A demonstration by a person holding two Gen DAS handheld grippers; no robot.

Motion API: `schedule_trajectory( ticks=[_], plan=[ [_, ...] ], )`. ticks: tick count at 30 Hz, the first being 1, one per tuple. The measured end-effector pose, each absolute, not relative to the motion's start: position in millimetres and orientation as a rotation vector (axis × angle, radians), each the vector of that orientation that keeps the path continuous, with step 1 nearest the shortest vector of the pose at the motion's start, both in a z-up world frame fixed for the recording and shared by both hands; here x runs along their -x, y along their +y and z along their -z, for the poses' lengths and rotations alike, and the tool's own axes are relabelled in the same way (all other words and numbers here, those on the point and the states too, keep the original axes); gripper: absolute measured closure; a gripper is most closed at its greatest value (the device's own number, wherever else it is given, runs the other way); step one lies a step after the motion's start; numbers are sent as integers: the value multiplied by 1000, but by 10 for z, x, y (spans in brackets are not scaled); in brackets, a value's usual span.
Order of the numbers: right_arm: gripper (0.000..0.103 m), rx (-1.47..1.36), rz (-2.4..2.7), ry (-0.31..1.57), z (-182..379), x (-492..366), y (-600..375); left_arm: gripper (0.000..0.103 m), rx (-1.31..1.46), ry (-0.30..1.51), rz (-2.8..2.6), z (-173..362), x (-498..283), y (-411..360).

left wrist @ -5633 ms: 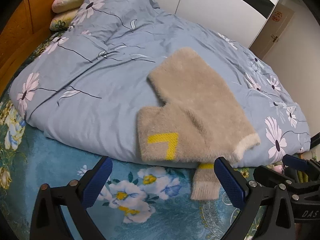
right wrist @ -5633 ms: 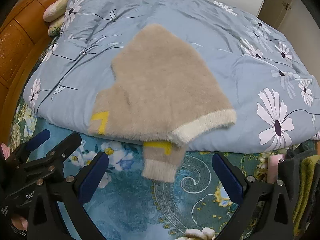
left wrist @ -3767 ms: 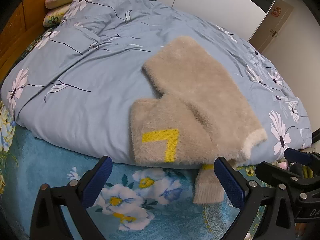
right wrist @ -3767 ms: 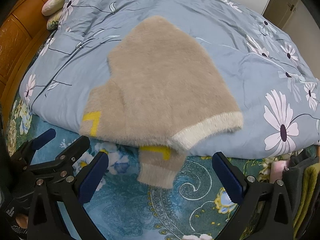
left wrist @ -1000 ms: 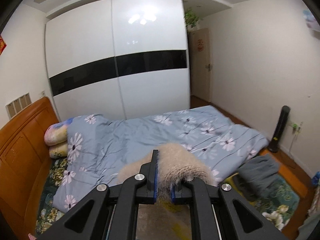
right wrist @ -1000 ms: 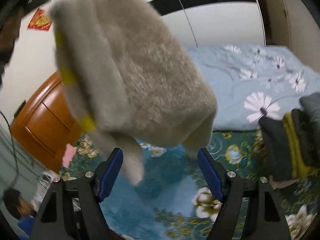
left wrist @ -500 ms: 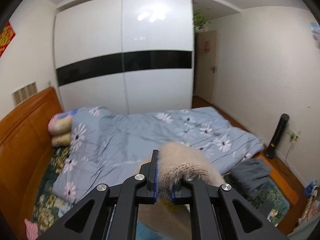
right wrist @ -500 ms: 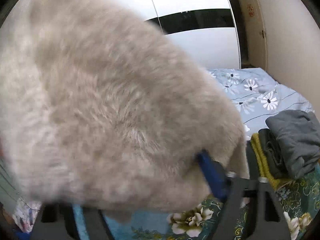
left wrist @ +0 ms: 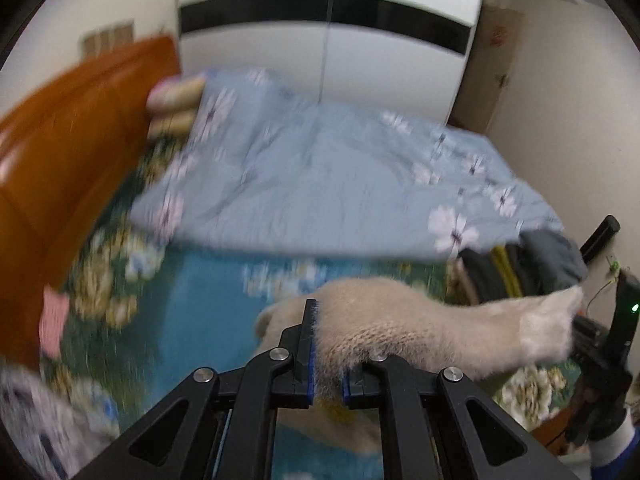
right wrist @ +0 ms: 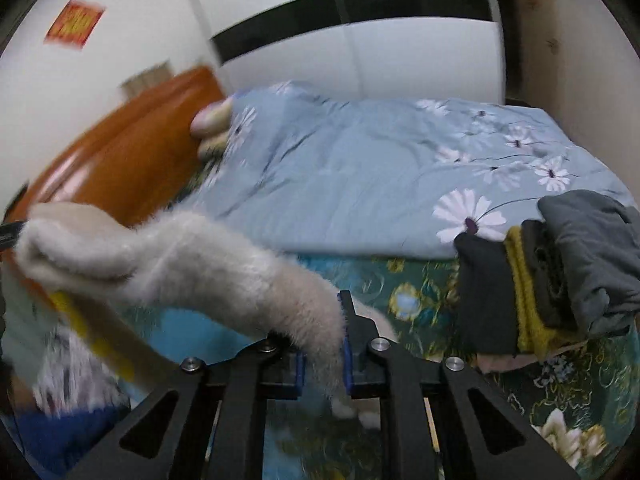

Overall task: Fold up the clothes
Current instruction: 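Grasp the sweater with the right tool while the left tool holds it up, then lower the sweater onto the rug with both tools and open them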

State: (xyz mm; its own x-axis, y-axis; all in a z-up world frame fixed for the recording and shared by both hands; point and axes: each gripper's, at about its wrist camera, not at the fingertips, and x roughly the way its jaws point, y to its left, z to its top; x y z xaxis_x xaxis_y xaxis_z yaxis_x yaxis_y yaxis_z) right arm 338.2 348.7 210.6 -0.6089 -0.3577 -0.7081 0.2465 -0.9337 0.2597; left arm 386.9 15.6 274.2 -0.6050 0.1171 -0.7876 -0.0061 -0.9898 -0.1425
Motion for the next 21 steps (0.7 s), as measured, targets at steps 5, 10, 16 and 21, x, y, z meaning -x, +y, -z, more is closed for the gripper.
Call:
schedule_trajectory(
  ticks=[5, 10, 16, 21],
  plan=[
    [89, -1227, 2386, -94, -2116, -3893, 3287, 94, 1482, -184, -2667, -2561, -4291, -42],
    [89, -1358, 2281, -60, -1964, -3748, 3080, 94, 1678, -178, -2576, -2112, -3888, -185],
    [89, -1589, 2229, -126, -1444, -3208, 2784, 94, 1820, -217, -2507, -1338, -3356, -386],
    [88, -1731, 2227, -272, -1199, -2768, 2642, 94, 1882, -306, -2408, -858, -2911, -656]
  ],
)
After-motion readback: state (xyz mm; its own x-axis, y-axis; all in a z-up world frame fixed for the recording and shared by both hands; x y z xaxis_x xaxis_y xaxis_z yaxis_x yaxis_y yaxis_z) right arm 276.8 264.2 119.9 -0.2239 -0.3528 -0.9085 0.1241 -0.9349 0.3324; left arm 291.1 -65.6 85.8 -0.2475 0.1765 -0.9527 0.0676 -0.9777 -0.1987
